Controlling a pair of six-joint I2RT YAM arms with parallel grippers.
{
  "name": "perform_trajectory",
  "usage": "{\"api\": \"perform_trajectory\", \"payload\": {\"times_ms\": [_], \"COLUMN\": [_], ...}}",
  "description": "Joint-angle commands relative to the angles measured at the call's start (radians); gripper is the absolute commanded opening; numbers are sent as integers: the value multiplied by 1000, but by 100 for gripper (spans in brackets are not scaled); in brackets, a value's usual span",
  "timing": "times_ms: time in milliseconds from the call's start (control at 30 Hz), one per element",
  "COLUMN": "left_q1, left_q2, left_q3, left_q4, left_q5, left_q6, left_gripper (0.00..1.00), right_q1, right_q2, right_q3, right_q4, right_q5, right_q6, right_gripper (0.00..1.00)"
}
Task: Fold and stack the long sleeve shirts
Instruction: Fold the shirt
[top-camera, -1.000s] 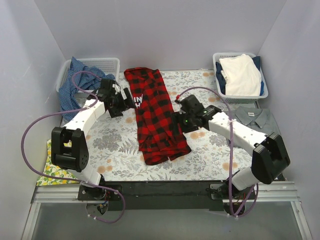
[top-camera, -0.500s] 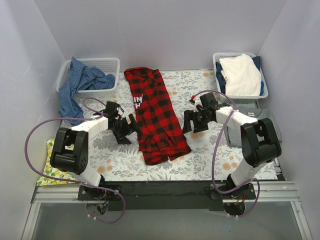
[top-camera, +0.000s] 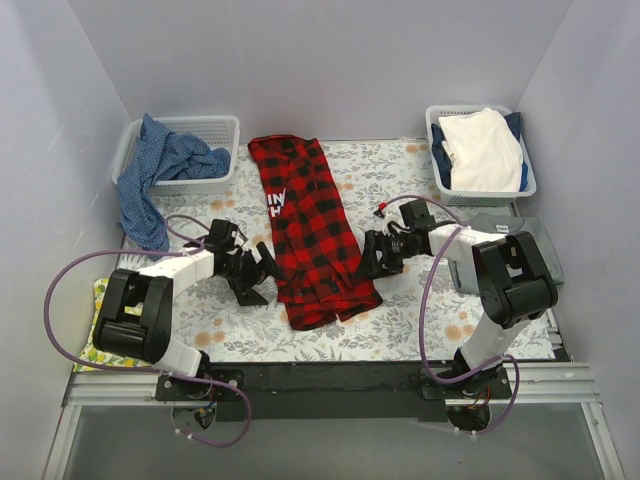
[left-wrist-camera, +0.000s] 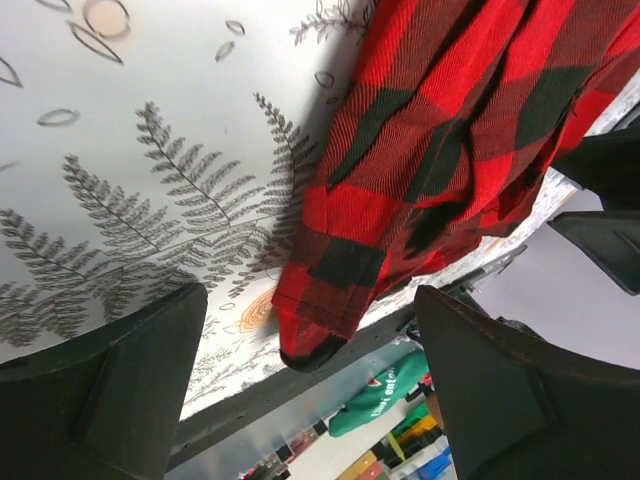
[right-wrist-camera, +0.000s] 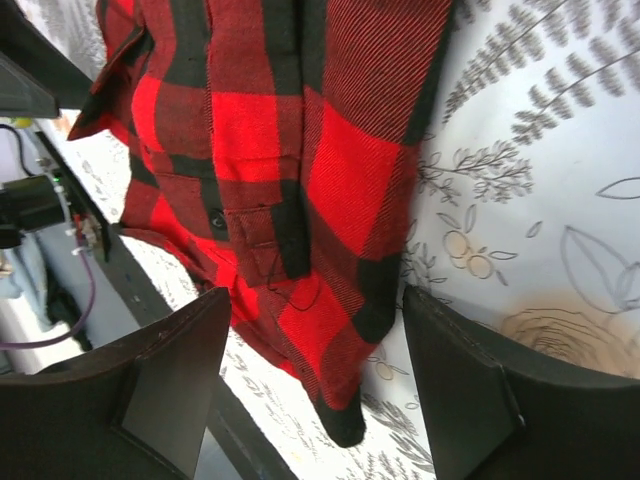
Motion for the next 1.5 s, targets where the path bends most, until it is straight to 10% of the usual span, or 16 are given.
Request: {"api": "perform_trajectory", "payload": {"times_ms": [0, 233, 867, 1000, 1467], "left_q1": [-32, -114, -143, -146, -155], "left_q2": [-32, 19, 5, 31, -338], "left_q3": [-62, -98, -175, -166, -115], "left_q4": [44, 123, 261, 283, -139], "left_q5": [9, -17, -111, -96, -151], "left_q6": [-54, -130, -248, -233, -188], "left_gripper": [85, 81, 28, 0, 0], "right_q1": [16, 62, 102, 105, 105], "right_q2": [3, 14, -18, -12, -192], "right_q3": [-75, -107, -193, -194, -208], "right_q4": [31, 98, 253, 255, 55], "right_q5": [-3, -12, 8, -22, -250], "right_q6": [51, 126, 298, 295, 250], "right_gripper": [77, 68, 37, 5, 1]}}
